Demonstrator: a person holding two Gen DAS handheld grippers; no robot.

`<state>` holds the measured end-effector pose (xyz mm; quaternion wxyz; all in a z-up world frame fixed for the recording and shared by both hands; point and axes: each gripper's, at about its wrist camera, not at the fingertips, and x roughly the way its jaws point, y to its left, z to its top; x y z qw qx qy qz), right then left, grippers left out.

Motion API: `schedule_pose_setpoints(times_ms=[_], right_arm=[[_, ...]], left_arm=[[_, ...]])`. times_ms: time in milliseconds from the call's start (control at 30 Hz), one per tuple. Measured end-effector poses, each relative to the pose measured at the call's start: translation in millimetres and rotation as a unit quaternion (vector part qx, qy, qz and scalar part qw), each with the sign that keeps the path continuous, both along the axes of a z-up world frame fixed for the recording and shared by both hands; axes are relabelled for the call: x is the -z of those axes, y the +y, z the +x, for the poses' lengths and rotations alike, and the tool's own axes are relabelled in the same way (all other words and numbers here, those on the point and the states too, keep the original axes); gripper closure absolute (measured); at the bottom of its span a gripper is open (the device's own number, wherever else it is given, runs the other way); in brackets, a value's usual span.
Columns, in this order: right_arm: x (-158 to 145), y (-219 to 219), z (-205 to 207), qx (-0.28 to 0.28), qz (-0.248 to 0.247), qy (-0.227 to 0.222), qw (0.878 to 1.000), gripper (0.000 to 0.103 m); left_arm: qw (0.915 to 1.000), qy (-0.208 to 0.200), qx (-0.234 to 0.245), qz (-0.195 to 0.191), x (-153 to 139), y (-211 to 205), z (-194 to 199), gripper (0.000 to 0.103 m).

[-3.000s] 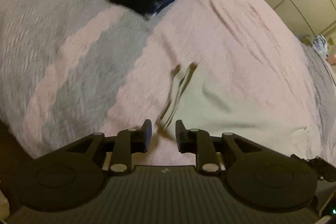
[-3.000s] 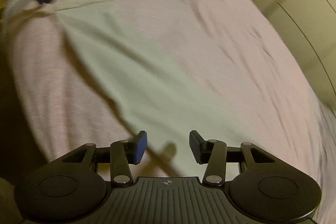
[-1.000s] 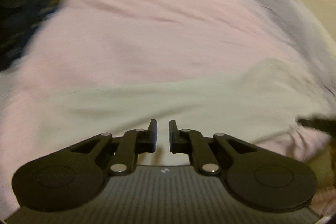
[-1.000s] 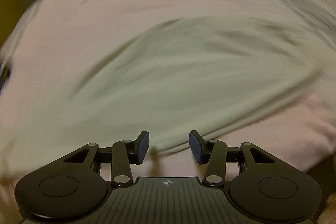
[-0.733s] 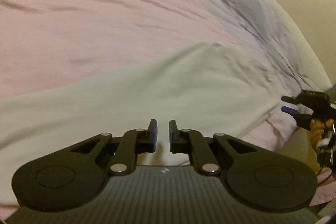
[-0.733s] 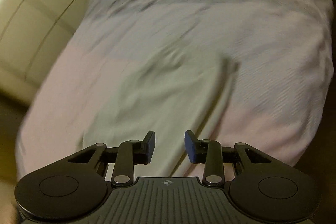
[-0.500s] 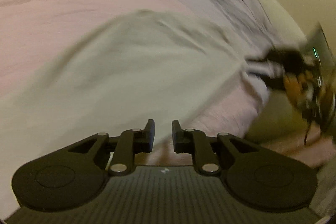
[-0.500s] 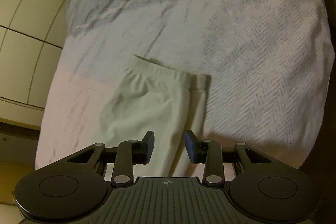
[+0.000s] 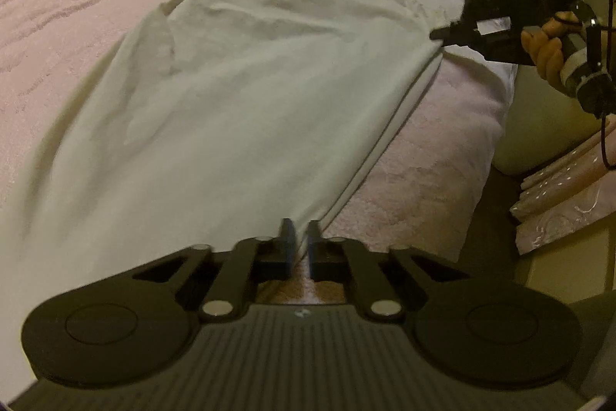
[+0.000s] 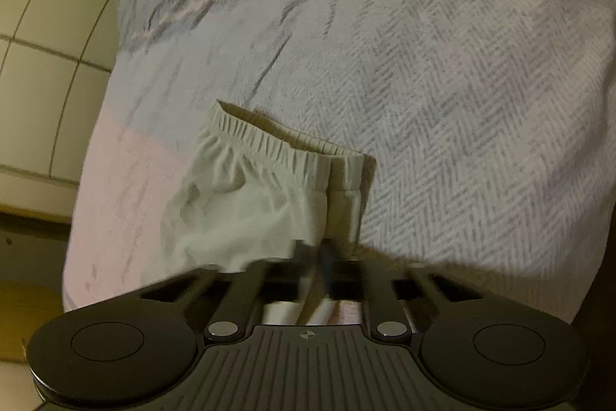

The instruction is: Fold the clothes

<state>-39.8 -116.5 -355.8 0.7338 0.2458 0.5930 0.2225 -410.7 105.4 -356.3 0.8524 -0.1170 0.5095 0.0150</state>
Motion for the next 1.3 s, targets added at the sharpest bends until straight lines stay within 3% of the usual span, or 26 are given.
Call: schedule_pose_setpoints(times_ms=[267,500,567,600,633,767,867,967,1100,1167,1200,1233,1300], right_arm=[[-22.8,-5.0,-7.4,-0.041,-0.028,-0.063,0.997,0.103],[-2.8,17.2,2.1,-0.068,-0.09,-0.053,0.992,0.103],[-5.5,26.4,9.7,-0.077,-0.093,-0.062,0.991,0.082],[-6.8,31.0,13.5,-0.082,-0.095,-0.066,0.99,0.062],[-8.2,35.6,17.3,-0.086,-0.096,-0.071,0.989,0.055],[-13.6,54.0,32.4,-0.105,-0.103,-0.089,0.985,0.054],[-17.6,67.8,43.8,-0.119,-0.107,-0.102,0.982,0.054],[-21.6,81.6,55.2,-0.133,-0.112,-0.116,0.978,0.054],[-25.8,98.2,69.7,-0.15,-0.116,-0.132,0.973,0.054],[-20.5,95.5,73.3,-0.147,-0.104,-0.128,0.975,0.055],[-17.9,94.1,75.1,-0.145,-0.098,-0.126,0.976,0.08],[-15.2,92.7,76.9,-0.143,-0.092,-0.124,0.978,0.101],[-10.0,90.0,80.5,-0.14,-0.08,-0.12,0.98,0.102]], left_arm=[[0.998,-0.021,-0.033,-0.05,-1.4,11.2,-11.3,0.103],[0.9955,0.011,-0.049,-0.08,14.8,21.1,-4.3,0.103],[0.994,0.011,-0.048,-0.097,7.0,28.3,-7.1,0.101],[0.9932,0.009,-0.05,-0.105,1.0,33.6,-9.9,0.098],[0.992,0.003,-0.056,-0.113,-5.4,40.9,-12.3,0.096],[0.9824,-0.048,-0.134,-0.12,-29.6,92.5,-11.7,0.091],[0.9693,-0.088,-0.2,-0.113,-35.4,135.7,3.4,0.089],[0.9597,-0.109,-0.236,-0.106,-28.5,166.7,24.1,0.078],[0.9615,-0.101,-0.219,-0.132,-4.8,183.1,51.9,0.076],[0.9631,-0.094,-0.205,-0.147,8.1,189.3,65.7,0.082],[0.9637,-0.091,-0.198,-0.155,14.6,192.4,72.6,0.098],[0.9641,-0.088,-0.191,-0.162,20.7,193.8,77.7,0.103],[0.9654,-0.084,-0.18,-0.169,30.6,191.6,82.9,0.103]])
